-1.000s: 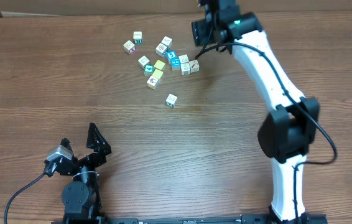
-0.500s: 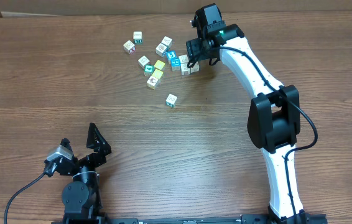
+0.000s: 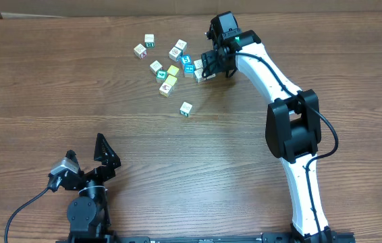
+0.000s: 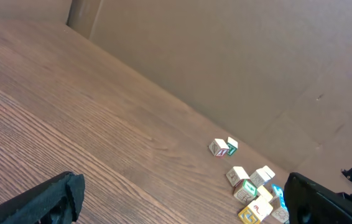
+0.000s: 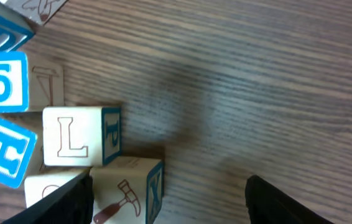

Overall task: Form a circle
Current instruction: 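Lower the right gripper onto the blue X block and close it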

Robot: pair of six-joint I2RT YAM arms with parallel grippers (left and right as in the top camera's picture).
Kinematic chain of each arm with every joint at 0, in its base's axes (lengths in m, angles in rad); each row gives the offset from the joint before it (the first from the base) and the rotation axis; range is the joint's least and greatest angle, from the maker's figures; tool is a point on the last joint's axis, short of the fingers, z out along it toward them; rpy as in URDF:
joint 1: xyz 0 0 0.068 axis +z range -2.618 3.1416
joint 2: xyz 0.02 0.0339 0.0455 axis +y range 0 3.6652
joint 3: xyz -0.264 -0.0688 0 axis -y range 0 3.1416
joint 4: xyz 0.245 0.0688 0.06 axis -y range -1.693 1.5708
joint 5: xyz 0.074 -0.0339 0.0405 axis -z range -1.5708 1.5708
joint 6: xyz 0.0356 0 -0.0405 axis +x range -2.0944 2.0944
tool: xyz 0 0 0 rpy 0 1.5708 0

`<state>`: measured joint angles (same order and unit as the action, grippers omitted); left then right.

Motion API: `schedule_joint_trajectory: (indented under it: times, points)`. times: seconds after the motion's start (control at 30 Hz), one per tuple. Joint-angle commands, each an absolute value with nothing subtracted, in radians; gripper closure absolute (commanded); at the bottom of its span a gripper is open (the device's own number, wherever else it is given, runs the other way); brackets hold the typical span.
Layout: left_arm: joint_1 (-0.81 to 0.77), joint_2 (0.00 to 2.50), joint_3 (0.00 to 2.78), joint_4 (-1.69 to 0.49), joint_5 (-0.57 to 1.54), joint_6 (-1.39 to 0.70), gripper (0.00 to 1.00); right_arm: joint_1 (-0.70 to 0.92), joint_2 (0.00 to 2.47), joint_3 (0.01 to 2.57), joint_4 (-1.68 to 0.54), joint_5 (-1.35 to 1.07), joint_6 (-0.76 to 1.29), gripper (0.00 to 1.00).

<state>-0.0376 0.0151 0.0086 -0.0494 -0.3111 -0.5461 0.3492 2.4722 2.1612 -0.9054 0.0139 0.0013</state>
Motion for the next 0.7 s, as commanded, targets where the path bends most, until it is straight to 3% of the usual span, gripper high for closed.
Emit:
schedule_joint_trajectory:
  times: [0.0, 0.67]
  points:
    - [-0.038, 0.005, 0.005, -0.049, -0.322, -0.534, 0.00, 0.354, 2.482, 2.159, -0.922, 0.014, 0.001, 0.25]
    - [-0.038, 0.005, 0.005, -0.049, -0.322, -0.534, 0.00, 0.346, 2.463, 2.161, -0.952, 0.104, 0.004, 0.25]
